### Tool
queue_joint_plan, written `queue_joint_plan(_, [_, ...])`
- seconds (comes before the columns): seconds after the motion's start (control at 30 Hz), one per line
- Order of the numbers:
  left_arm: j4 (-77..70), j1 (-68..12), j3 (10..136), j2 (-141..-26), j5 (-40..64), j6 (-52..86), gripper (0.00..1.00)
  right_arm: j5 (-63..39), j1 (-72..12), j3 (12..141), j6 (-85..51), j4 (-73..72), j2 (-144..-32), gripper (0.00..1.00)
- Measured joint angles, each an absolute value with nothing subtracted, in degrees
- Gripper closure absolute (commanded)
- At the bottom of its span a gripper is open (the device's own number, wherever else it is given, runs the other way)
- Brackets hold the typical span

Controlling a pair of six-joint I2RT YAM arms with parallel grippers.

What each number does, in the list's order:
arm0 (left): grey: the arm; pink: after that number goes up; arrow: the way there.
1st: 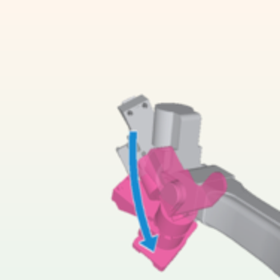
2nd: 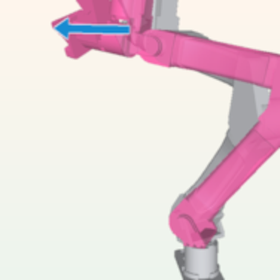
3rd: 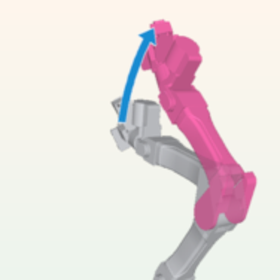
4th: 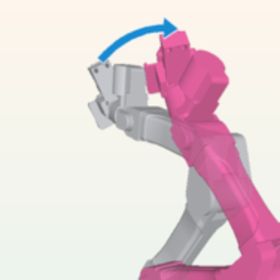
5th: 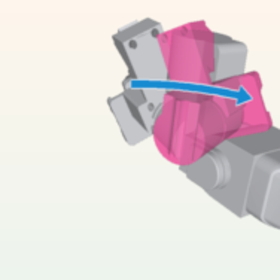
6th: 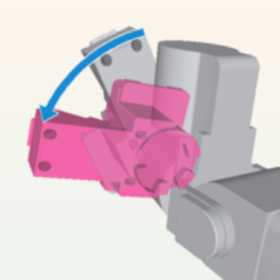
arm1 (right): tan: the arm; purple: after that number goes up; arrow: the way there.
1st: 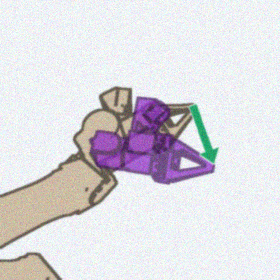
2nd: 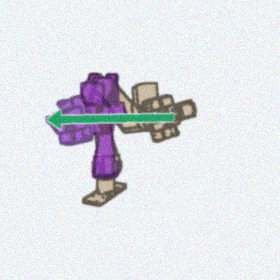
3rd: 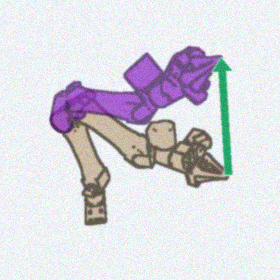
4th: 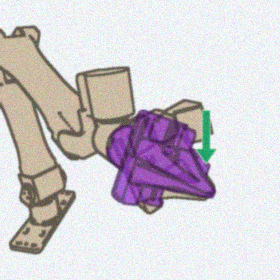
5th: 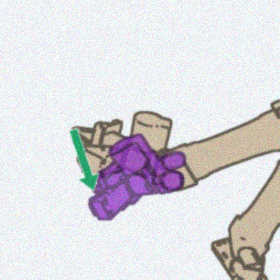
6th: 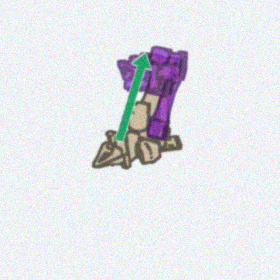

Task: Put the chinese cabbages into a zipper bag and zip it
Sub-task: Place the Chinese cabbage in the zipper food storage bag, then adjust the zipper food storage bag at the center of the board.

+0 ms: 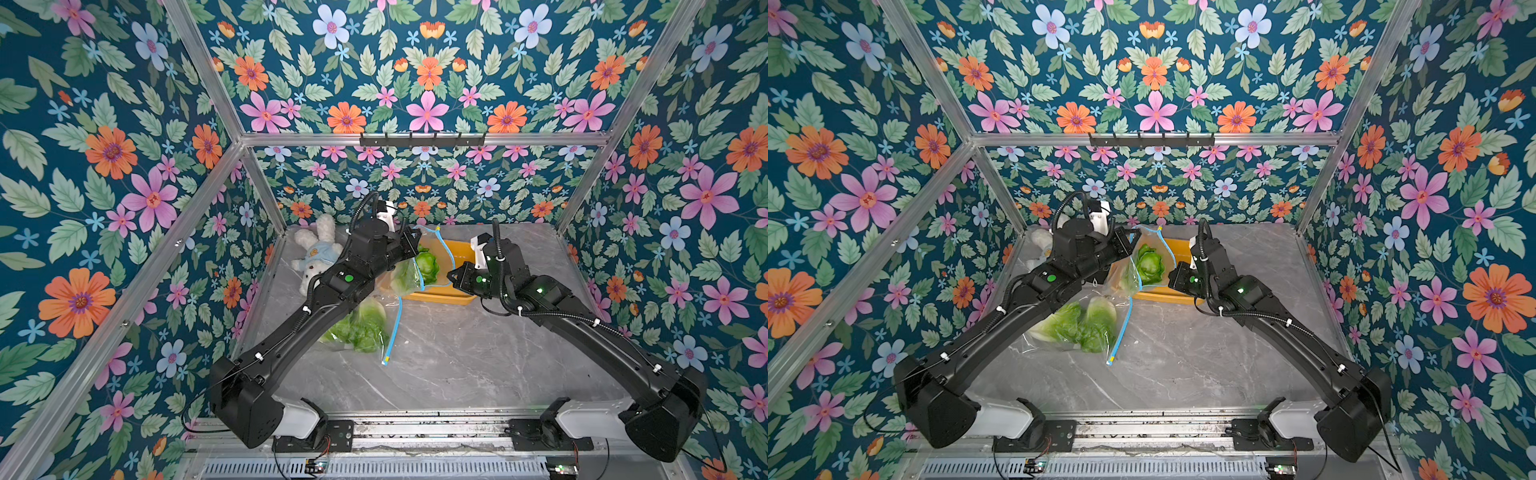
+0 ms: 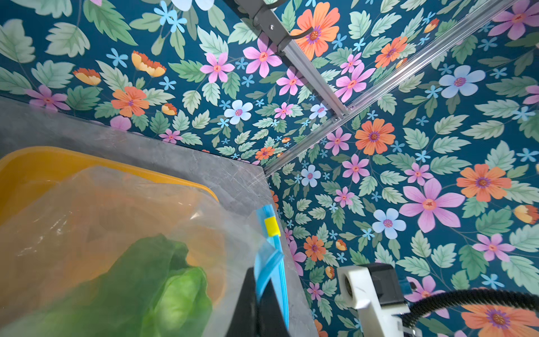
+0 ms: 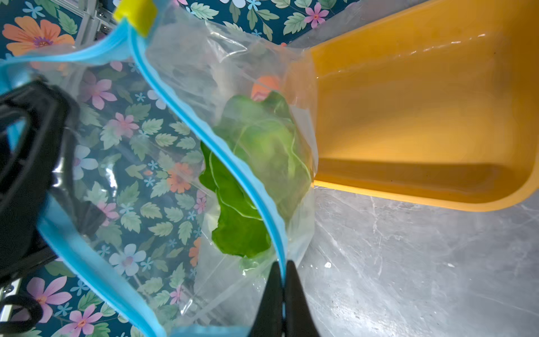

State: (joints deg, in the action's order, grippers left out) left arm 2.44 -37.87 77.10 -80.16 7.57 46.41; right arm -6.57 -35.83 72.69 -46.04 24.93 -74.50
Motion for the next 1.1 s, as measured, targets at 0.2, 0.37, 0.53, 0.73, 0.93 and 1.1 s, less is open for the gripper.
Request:
queue_joint_plan(0.2, [1.76, -40.47, 76.47, -76.77, 5.50, 48.03, 1.00, -5.41, -35.83, 80.38, -40.14, 31.62, -71.35, 1.00])
queue_joint_plan(0.37, [1.67, -45.28, 74.72, -74.00, 2.94, 48.99, 1.00, -6.09, -35.83, 85.91, -35.57, 39.20, -69.14, 1.00])
queue_joint_plan(0.53, [1.98, -48.05, 72.47, -72.79, 0.08, 50.65, 1.00, -8.82, -35.83, 91.81, -32.03, 47.40, -69.67, 1.00])
queue_joint_plan(0.73, [1.67, -52.62, 72.01, -72.75, 0.19, 51.75, 1.00, -13.72, -35.83, 96.16, -27.33, 52.90, -72.77, 1.00])
queue_joint_plan(0.93, [2.28, -56.03, 71.59, -72.36, -0.01, 52.49, 0.92, -25.10, -35.83, 95.22, -23.66, 53.21, -76.75, 1.00])
queue_joint_plan(1.1, [2.74, -56.69, 69.69, -69.87, -2.09, 52.05, 0.62, -28.25, -33.45, 92.01, -20.56, 52.34, -77.19, 1.00])
